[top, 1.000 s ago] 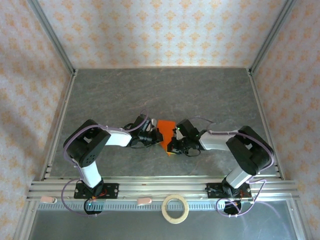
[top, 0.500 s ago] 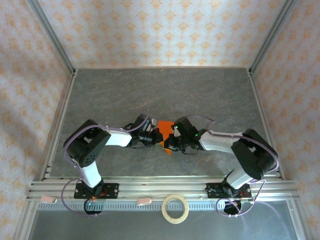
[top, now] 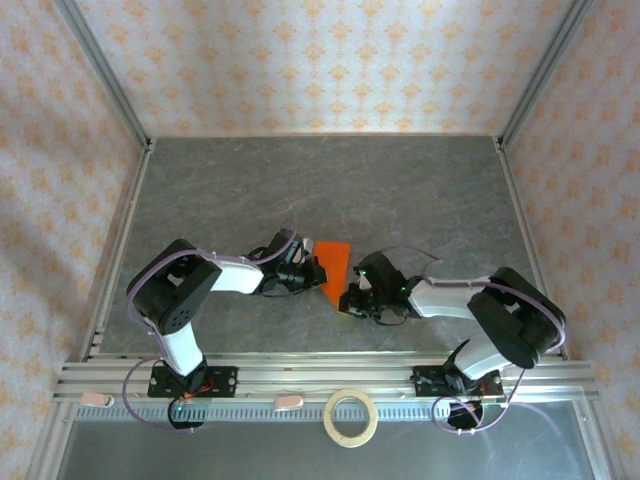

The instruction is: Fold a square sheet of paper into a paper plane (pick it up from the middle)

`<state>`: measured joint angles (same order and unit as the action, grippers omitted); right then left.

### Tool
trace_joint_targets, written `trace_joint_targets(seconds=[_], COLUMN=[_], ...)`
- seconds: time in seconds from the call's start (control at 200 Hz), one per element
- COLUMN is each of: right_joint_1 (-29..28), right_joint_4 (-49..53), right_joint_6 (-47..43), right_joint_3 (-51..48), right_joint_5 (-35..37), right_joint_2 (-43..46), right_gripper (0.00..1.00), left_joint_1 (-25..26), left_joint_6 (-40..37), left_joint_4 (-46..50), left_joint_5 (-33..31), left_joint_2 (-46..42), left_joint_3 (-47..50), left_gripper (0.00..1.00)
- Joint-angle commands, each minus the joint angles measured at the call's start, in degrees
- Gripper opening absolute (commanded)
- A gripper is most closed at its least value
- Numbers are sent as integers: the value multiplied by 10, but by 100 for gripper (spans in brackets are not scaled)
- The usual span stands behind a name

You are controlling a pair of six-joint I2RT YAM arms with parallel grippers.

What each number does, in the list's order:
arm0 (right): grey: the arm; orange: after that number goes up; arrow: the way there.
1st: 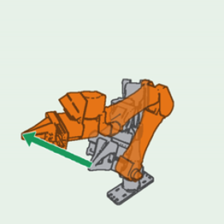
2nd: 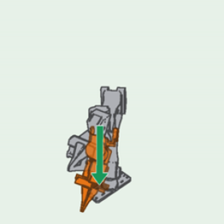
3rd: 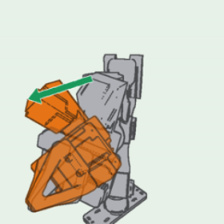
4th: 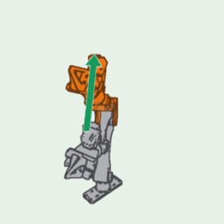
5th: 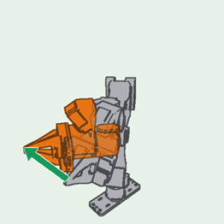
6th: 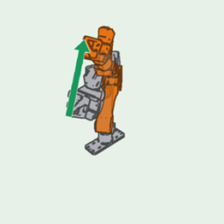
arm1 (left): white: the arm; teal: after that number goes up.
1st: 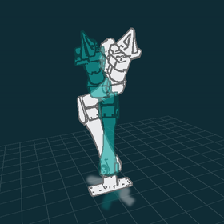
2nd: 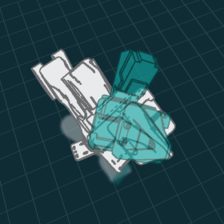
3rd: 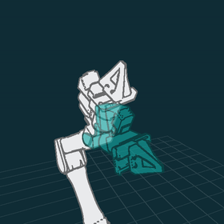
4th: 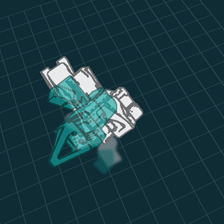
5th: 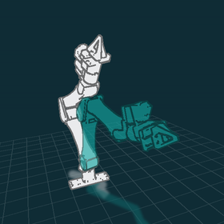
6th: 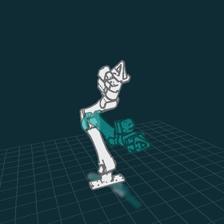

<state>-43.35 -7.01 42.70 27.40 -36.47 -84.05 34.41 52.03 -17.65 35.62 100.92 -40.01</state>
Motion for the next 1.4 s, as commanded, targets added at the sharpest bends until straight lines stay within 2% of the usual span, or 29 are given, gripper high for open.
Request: trace_joint_targets(seconds=[0.0,0.23,0.465,0.621,0.861,1.036,1.126,1.391], right_joint_1=[-7,-7,-8,-8,-9,-9,-9,-9], right_joint_4=[45,37,-26,0,29,39,18,-60], right_joint_6=[7,32,42,22,20,28,49,86], right_joint_3=[-34,9,69,70,-23,10,41,86], right_joint_5=[-3,16,12,24,11,42,66,78], right_joint_2=[27,78,-16,-60,28,80,61,-51], right_gripper=[3,1,1,1,1,1,1,0], left_joint_1=[-2,-1,-1,-2,-2,-1,-1,0], left_joint_6=[0,8,10,9,16,33,42,46], left_joint_4=[29,25,21,22,18,1,-9,-20], left_joint_5=[-40,-42,-43,-44,-50,-57,-58,-54], left_joint_2=[20,12,11,11,9,-2,-5,-3], left_joint_3=[17,18,22,20,23,34,39,37], left_gripper=[0,0,0,0,0,0,0,0])
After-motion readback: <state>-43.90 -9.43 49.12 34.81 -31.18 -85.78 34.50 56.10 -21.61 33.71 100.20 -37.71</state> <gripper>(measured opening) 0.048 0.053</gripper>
